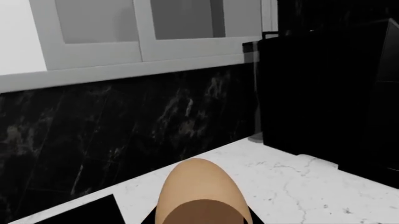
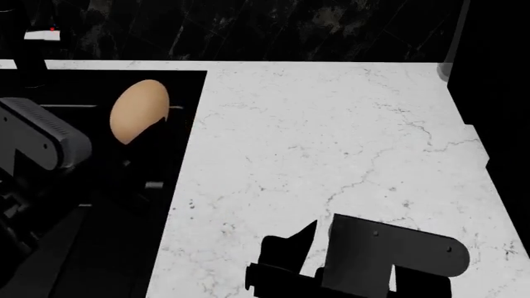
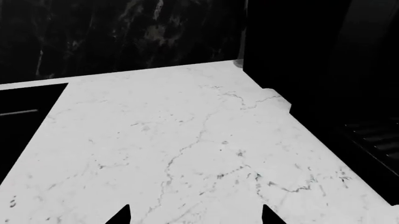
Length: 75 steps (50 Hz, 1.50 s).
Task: Place the eggs and milk next to the bowl.
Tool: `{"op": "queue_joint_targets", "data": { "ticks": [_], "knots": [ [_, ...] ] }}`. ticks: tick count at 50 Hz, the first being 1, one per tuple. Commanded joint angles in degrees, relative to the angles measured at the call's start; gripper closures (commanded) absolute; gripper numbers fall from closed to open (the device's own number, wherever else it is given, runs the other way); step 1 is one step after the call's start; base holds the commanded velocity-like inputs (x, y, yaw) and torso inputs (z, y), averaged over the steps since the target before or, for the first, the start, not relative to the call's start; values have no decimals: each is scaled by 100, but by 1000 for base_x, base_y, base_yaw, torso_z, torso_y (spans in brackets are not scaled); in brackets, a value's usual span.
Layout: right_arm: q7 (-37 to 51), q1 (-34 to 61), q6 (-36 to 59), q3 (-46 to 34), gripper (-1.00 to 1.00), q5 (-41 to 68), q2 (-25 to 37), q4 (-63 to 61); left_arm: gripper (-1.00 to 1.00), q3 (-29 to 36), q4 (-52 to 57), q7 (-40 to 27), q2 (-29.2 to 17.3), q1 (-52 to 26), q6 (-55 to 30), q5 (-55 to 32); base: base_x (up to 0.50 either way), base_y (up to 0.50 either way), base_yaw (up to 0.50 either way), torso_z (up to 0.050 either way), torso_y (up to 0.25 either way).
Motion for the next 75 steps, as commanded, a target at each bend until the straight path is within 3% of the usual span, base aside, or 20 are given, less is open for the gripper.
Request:
{"op": "queue_joint_targets", "data": {
  "ticks": [1, 75],
  "knots": [
    [-62, -121, -237, -76, -100, -27, -2, 187, 100, -147, -46, 84, 121, 13, -26, -56, 0, 0, 0, 0, 0],
    [-160, -834, -1613, -739, -100, -349, 468, 1026, 100, -32, -232, 96, 104, 30, 146, -60, 0, 0, 0, 0, 0]
  ]
}}
